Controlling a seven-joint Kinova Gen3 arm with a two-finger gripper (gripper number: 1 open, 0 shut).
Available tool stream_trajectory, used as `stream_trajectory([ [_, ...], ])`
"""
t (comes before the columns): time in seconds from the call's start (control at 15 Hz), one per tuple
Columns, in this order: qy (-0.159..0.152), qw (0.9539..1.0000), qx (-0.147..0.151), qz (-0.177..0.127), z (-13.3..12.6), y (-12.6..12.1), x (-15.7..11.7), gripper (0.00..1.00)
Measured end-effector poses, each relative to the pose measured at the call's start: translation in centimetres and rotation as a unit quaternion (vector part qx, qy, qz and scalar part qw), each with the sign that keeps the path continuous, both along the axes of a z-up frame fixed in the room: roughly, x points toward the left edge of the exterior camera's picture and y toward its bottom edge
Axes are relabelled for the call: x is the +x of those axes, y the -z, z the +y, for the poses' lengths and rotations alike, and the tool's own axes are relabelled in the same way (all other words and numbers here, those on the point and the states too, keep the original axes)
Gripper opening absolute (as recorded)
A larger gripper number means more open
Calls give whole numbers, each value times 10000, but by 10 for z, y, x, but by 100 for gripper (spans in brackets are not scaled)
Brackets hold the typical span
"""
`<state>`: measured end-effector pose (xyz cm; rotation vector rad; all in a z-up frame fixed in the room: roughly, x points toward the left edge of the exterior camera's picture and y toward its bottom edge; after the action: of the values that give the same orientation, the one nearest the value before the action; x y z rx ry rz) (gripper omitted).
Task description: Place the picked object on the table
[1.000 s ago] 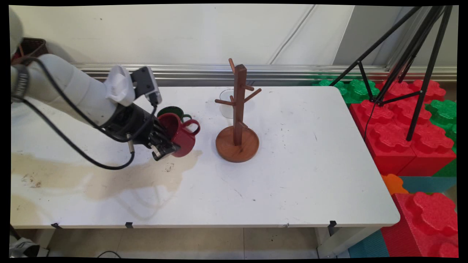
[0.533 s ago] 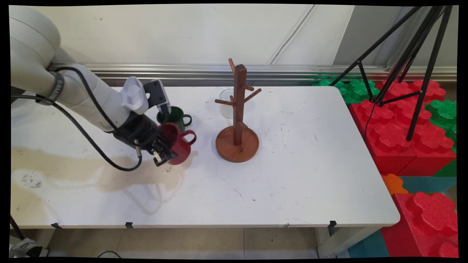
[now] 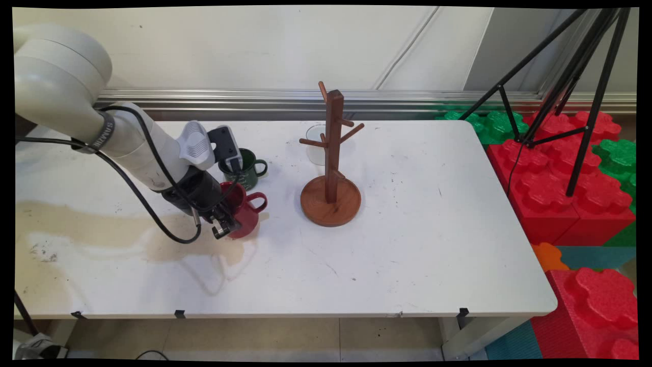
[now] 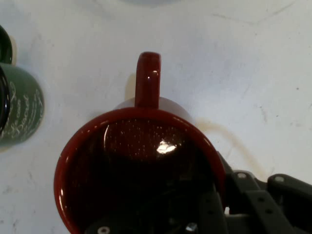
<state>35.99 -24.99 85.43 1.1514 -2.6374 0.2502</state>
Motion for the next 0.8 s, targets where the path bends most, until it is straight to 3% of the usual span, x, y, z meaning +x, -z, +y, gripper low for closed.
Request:
stream_trajectory([
  [0.8, -111, 9994, 257, -180, -6, 17, 2, 0],
])
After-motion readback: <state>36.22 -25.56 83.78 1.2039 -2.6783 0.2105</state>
